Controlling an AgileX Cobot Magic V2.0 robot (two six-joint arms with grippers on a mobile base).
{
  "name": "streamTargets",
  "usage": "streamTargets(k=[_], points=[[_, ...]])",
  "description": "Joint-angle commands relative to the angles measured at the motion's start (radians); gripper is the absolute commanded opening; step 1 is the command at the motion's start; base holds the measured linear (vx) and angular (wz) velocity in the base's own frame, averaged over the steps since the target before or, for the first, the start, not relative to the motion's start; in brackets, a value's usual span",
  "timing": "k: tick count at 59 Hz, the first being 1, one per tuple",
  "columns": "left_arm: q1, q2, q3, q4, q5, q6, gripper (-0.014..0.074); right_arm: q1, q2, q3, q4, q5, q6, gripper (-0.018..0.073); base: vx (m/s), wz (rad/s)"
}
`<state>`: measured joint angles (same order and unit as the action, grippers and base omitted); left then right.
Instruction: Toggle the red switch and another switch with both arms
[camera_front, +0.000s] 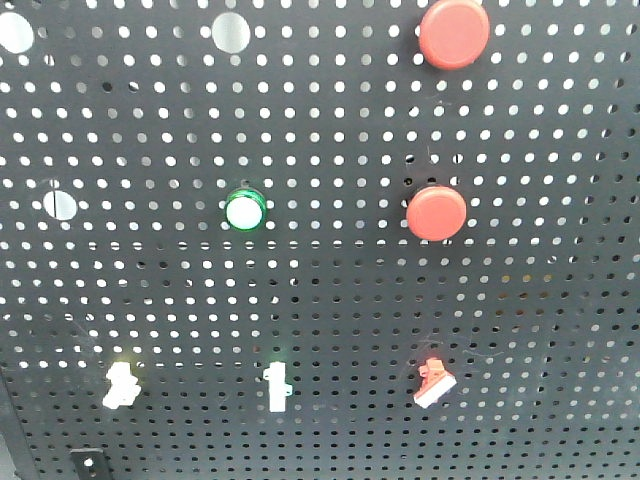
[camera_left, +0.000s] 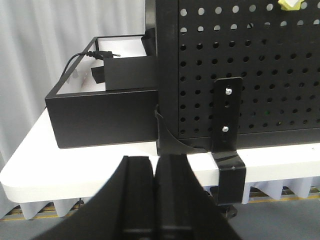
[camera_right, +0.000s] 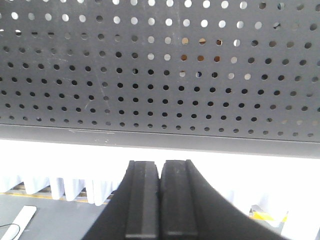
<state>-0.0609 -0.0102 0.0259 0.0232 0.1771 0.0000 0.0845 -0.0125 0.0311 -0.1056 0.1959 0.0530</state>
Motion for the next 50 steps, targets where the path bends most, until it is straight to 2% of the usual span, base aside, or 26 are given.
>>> streamTargets(k=[1,50], points=[[0.002,-0.009,0.014,0.0,-0.077,-0.008,0.0003,-0.007,-0.007,0.005,-0.001,-0.081,-0.008,-0.0006,0.0,0.0],[0.002,-0.009,0.014,0.0,-0.077,-0.008,0.0003,-0.007,-0.007,0.005,-0.001,-0.081,-0.008,-0.0006,0.0,0.0]])
